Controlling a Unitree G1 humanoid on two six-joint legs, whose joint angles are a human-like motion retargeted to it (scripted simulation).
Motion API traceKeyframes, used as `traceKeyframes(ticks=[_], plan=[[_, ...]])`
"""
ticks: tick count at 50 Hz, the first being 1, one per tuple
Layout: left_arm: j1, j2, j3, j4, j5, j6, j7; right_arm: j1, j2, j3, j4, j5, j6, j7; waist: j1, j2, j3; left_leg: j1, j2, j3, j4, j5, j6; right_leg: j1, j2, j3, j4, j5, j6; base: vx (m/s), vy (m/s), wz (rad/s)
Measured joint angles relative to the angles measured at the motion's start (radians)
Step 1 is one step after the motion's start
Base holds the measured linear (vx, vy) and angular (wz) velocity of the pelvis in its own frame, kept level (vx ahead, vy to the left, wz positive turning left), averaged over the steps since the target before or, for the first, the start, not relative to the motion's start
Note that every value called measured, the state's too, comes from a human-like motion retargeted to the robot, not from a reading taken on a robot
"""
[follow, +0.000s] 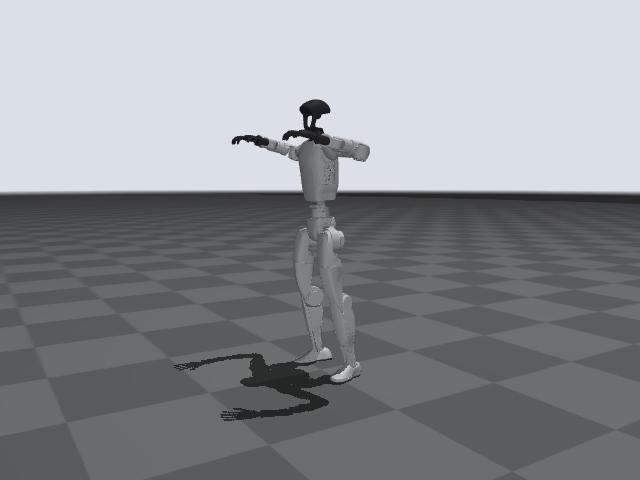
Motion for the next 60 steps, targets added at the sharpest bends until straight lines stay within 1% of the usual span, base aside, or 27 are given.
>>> traceKeyframes(ticks=[4, 9, 24, 40, 44, 48, 52, 54, 57, 60], plan=[[-0.028, -0.002, -0.023, 0.002, 0.003, 0.001, 0.002, 0.048, 0.012, -0.050, -0.009, 0.001, 0.001, -0.002, 0.009, 0.005, 0.001, 0.003, 0.000, 0.004, -0.001, -0.002, 0.001, -0.001, 0.001, 0.004, 0.001, -0.001, 0.000, 0.00, 0.00, 0.00], [-0.052, -0.007, -0.046, 0.004, 0.007, 0.002, 0.000, 0.075, 0.018, -0.074, -0.015, 0.002, 0.001, 0.001, 0.015, 0.009, 0.003, 0.005, 0.000, 0.009, -0.002, -0.005, 0.002, -0.001, 0.001, 0.009, 0.000, -0.001, 0.000, 0.00, 0.00, 0.00], [-0.079, -0.012, -0.071, 0.007, 0.012, 0.004, 0.001, 0.076, 0.018, -0.073, -0.019, 0.002, 0.001, -0.001, 0.022, 0.010, 0.008, 0.009, 0.000, 0.016, -0.001, -0.008, 0.003, -0.002, 0.002, 0.017, 0.001, -0.005, 0.000, 0.00, 0.00, 0.00], [-0.066, -0.013, -0.059, 0.010, 0.023, 0.003, 0.017, 0.077, 0.028, -0.076, -0.019, 0.001, -0.003, -0.016, 0.017, 0.002, 0.033, -0.005, 0.003, 0.006, -0.002, -0.001, 0.008, -0.021, 0.002, 0.009, 0.023, -0.012, 0.000, 0.00, 0.00, 0.00], [-0.048, -0.021, -0.031, 0.003, 0.045, -0.001, 0.023, 0.084, 0.034, -0.114, -0.032, -0.042, -0.002, -0.023, 0.020, 0.004, 0.035, -0.011, 0.011, 0.007, -0.004, 0.003, 0.005, -0.020, 0.012, 0.006, 0.007, -0.008, 0.000, 0.00, 0.00, 0.00], [0.002, -0.046, 0.036, -0.015, 0.068, -0.002, 0.022, 0.105, 0.061, -0.205, -0.079, -0.078, 0.006, -0.029, 0.026, 0.008, 0.035, -0.017, 0.015, 0.010, -0.005, 0.006, 0.003, -0.024, 0.018, 0.008, -0.001, -0.006, 0.000, 0.00, 0.00, 0.00], [0.055, -0.075, 0.108, -0.051, 0.051, 0.002, 0.020, 0.124, 0.102, -0.293, -0.152, -0.030, 0.022, -0.028, 0.036, 0.012, 0.036, -0.020, 0.017, 0.011, -0.005, 0.008, 0.005, -0.032, 0.021, 0.011, 0.003, -0.008, 0.000, 0.00, 0.00, 0.00], [0.061, -0.082, 0.120, -0.067, 0.027, 0.003, 0.029, 0.118, 0.116, -0.310, -0.188, 0.017, 0.029, -0.033, 0.039, 0.013, 0.038, -0.020, 0.018, 0.011, -0.005, 0.008, 0.007, -0.034, 0.021, 0.011, 0.008, -0.013, 0.000, 0.00, 0.00, 0.00], [0.034, -0.083, 0.093, -0.082, -0.009, -0.001, 0.059, 0.081, 0.124, -0.281, -0.233, 0.092, 0.031, -0.049, 0.037, 0.012, 0.048, -0.018, 0.015, 0.006, -0.001, 0.007, 0.010, -0.034, 0.015, 0.010, 0.023, -0.024, 0.000, 0.00, 0.00, 0.00], [-0.053, -0.080, -0.004, -0.070, -0.019, -0.006, 0.097, -0.008, 0.119, -0.173, -0.264, 0.145, 0.025, -0.061, 0.025, 0.007, 0.073, -0.012, 0.005, -0.006, 0.006, 0.005, 0.018, -0.033, -0.002, 0.006, 0.056, -0.041, 0.000, 0.01, 0.01, 0.14]])
